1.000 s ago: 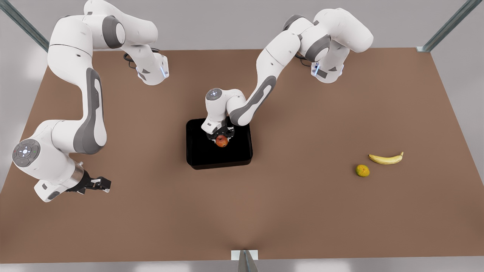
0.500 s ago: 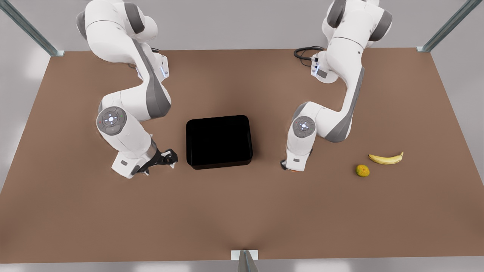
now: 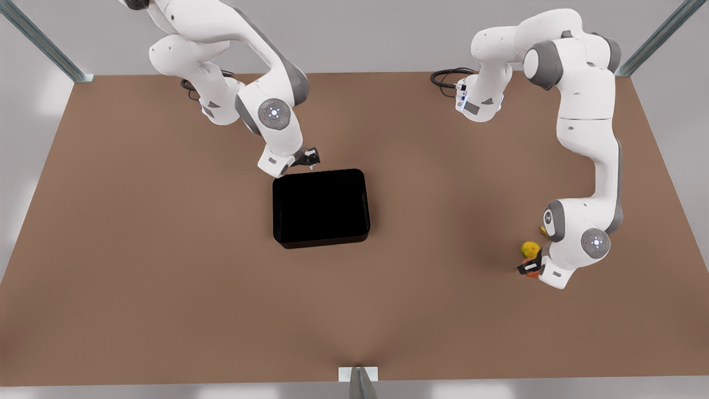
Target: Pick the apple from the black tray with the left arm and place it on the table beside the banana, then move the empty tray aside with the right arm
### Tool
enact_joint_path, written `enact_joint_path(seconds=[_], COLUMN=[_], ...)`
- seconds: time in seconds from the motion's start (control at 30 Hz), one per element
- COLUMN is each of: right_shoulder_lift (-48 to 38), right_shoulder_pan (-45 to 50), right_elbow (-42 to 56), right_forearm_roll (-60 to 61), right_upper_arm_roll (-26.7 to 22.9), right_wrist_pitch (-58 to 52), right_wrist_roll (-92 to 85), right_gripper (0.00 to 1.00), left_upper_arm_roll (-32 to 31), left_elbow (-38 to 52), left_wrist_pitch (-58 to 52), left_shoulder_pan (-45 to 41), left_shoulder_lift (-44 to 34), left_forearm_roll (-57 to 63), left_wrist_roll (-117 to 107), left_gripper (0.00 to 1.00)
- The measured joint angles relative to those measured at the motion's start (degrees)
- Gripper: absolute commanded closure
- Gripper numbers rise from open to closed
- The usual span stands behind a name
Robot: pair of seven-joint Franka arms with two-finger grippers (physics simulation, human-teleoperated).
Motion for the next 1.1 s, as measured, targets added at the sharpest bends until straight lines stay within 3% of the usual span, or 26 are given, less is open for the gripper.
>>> enact_joint_path(seconds=[0.07,0.1,0.2,0.33,0.43,0.5,0.63,0.8,1.1], right_shoulder_lift=[-0.21,-0.12,2.30,4.96,4.98,5.02,5.27,4.98,9.43], right_shoulder_pan=[-2.24,-4.71,-13.52,-9.46,-8.75,-8.58,-8.76,-8.20,-8.26], right_elbow=[-1.71,-2.01,-2.30,-2.94,-3.87,-6.00,-9.08,-10.34,-10.70], right_forearm_roll=[1.85,3.38,6.03,7.46,7.89,8.02,8.10,7.93,7.59], right_upper_arm_roll=[-4.30,-6.35,-8.27,-8.31,-7.09,-6.85,-6.57,-5.10,-4.73], right_wrist_pitch=[2.89,3.98,6.62,10.09,12.80,16.41,23.07,28.46,31.68], right_wrist_roll=[0.74,0.69,0.52,-0.41,-1.30,-1.94,-3.16,-4.47,-7.85], right_gripper=[0.00,0.00,0.00,0.00,0.00,0.00,0.00,0.00,0.00], left_upper_arm_roll=[0.00,0.00,-0.01,-1.01,-3.90,-3.74,-3.61,-3.70,-3.68], left_elbow=[0.00,0.00,0.00,1.43,15.50,17.51,5.98,12.19,13.10], left_wrist_pitch=[0.96,1.37,2.26,1.37,-9.55,-17.40,-28.41,-34.26,-37.27], left_shoulder_pan=[0.09,0.08,-0.07,-0.06,-0.29,0.30,3.26,0.24,0.42], left_shoulder_lift=[0.94,1.21,1.45,-3.42,-9.32,-15.28,-28.81,-25.25,-23.77], left_forearm_roll=[-0.08,-0.20,-0.42,-1.66,-7.83,-9.00,-8.87,-5.61,-4.56], left_wrist_roll=[4.11,6.01,10.92,15.26,15.15,15.35,16.28,16.39,16.06], left_gripper=[0.30,0.00,0.00,0.00,0.00,0.00,0.00,0.00,0.00])
